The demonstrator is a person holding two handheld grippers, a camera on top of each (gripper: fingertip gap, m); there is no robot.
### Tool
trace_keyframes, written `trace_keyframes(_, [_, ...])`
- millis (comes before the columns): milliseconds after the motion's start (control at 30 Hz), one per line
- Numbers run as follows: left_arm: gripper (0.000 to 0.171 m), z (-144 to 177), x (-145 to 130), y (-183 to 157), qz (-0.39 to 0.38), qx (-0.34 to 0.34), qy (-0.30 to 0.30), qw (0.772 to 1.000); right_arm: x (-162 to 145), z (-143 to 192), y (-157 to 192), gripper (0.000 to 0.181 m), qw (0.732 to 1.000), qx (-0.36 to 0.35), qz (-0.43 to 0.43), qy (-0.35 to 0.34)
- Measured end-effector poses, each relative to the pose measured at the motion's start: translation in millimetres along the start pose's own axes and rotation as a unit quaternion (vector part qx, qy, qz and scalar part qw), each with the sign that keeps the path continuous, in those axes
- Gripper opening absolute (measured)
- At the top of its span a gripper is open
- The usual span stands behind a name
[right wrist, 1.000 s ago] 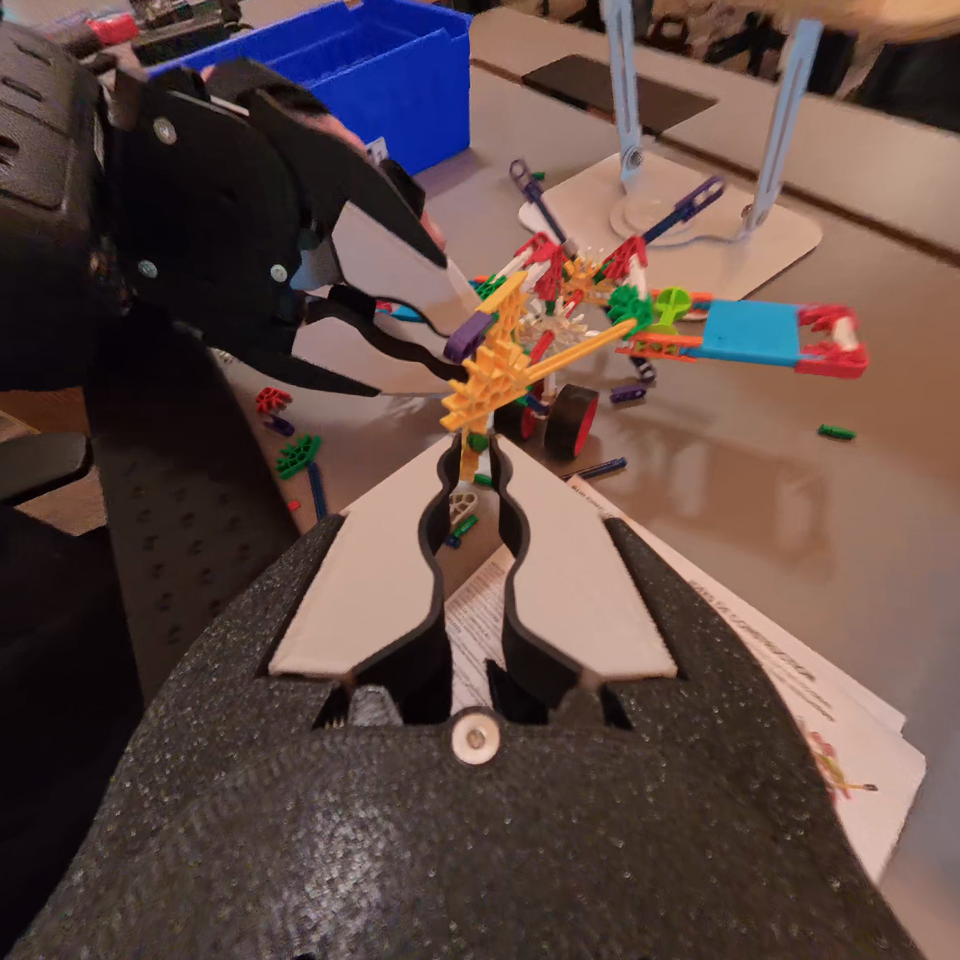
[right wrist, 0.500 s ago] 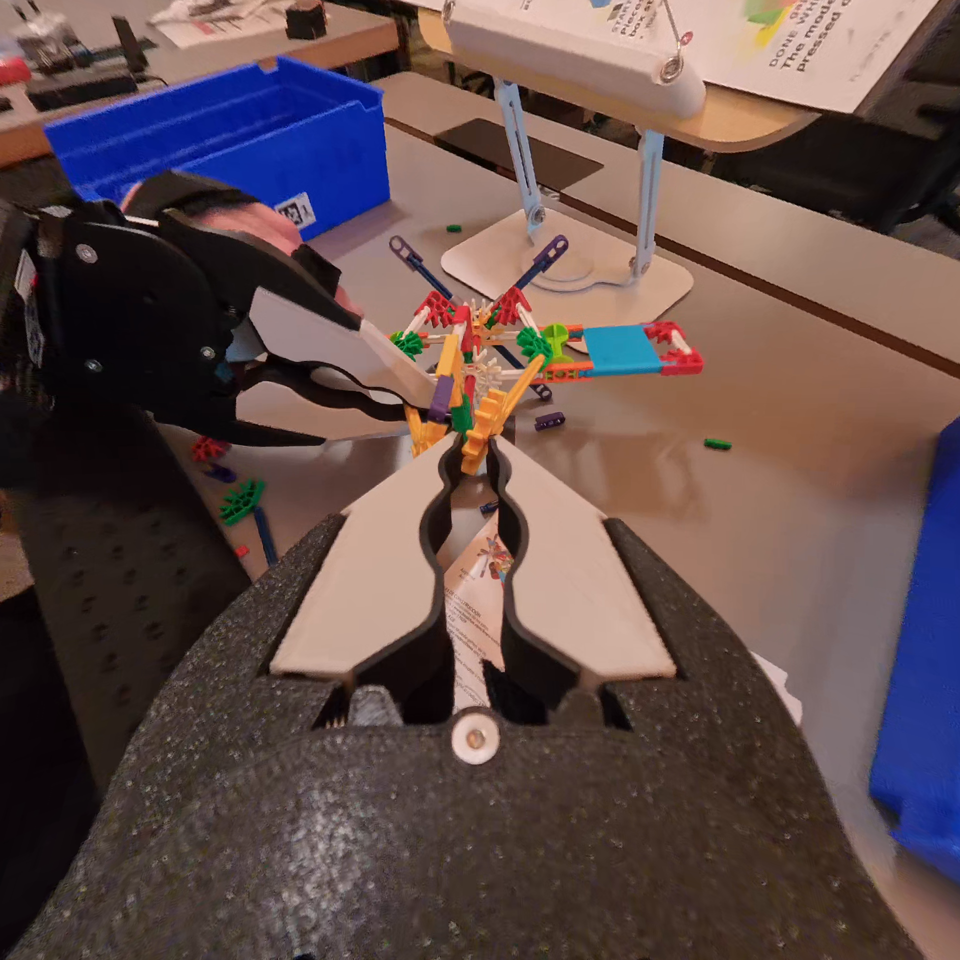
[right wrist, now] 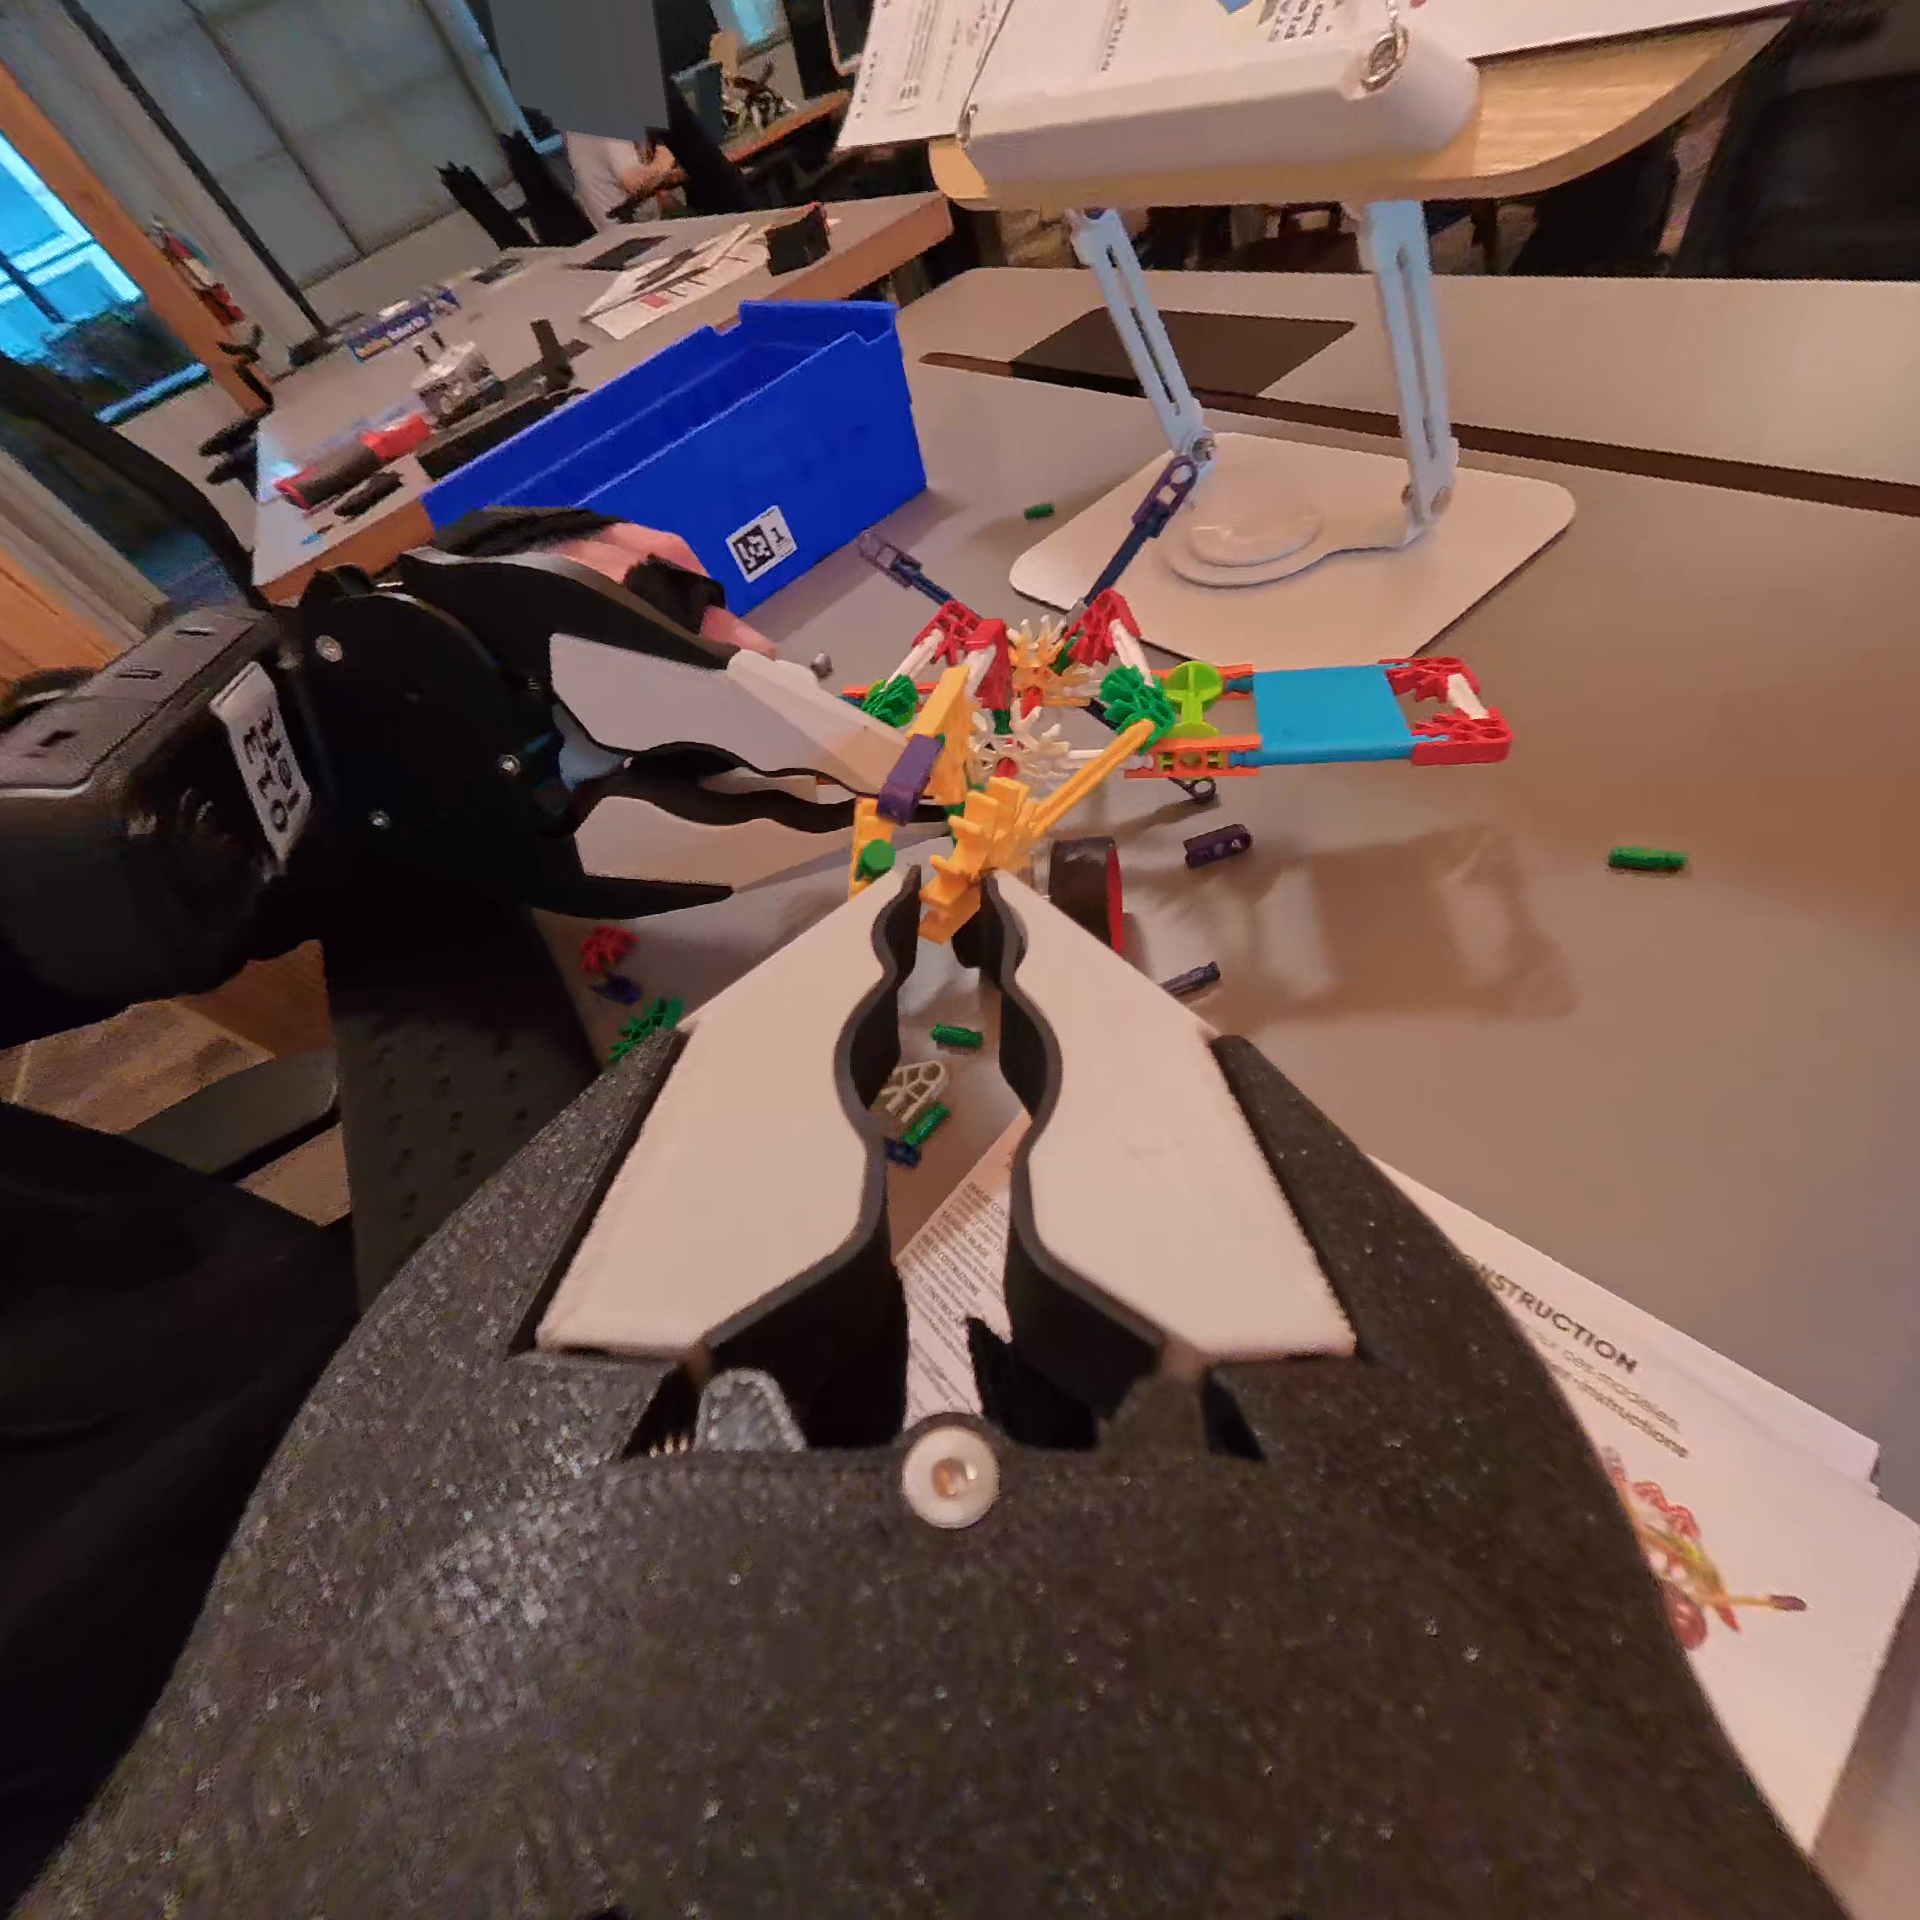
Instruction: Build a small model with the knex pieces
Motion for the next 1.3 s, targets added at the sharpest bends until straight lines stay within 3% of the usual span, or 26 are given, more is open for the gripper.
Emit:
trace_keyframes(467, [0.004,-4.1,4.9,-6.7,-0.006,0.027,0.007,1.0,-10.0,8.4,11.4,0.014,0.997,-0.02,0.068,-0.019])
trace_keyframes(533, [0.004,-5.2,3.8,-5.9,-0.004,0.027,0.014,1.0,-10.8,13.6,14.8,0.033,0.997,-0.002,0.072,-0.03])
trace_keyframes(600, [0.004,-5.4,3.3,-5.4,-0.009,0.025,0.014,1.0,-10.3,17.6,16.6,0.039,0.997,0.006,0.072,-0.04])
trace_keyframes(700, [0.004,-6.3,3.7,-4.3,-0.004,0.022,0.013,1.0,-12.0,9.7,21.1,0.043,0.991,-0.043,0.127,-0.02])
trace_keyframes(800, [0.004,-7.1,5.6,-4.4,0.0,0.021,0.013,1.0,-12.4,-1.4,26.2,0.041,0.976,-0.112,0.189,-0.002])
trace_keyframes(833, [0.004,-6.5,6.4,-4.8,-0.003,0.019,0.01,1.0,-12.3,-3.1,26.9,0.033,0.972,-0.125,0.2,-0.004])
trace_keyframes(1067, [0.028,1.8,4.6,-1.4,0.016,-0.055,-0.038,0.998,-19.5,-1.7,17.7,0.019,0.964,-0.153,0.218,0.001])
trace_keyframes(1233, [0.023,25.0,4.3,23.9,0.054,-0.122,-0.095,0.987,-23.1,-1.3,16.3,0.018,0.959,-0.157,0.234,0.005])
trace_keyframes(1300, [0.023,28.0,-0.5,43.4,0.065,-0.127,-0.088,0.986,-22.5,-2.2,15.7,0.018,0.959,-0.152,0.238,0.006])
Point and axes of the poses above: each gripper's, where its closed fingertips meet, z back along the fingers, x out of its top, y = z × x across the jaws, the point moved 9 cm from there along z, back along the fingers, and after that the axes turned 3 degrees about -x, right-handed, at the moved point
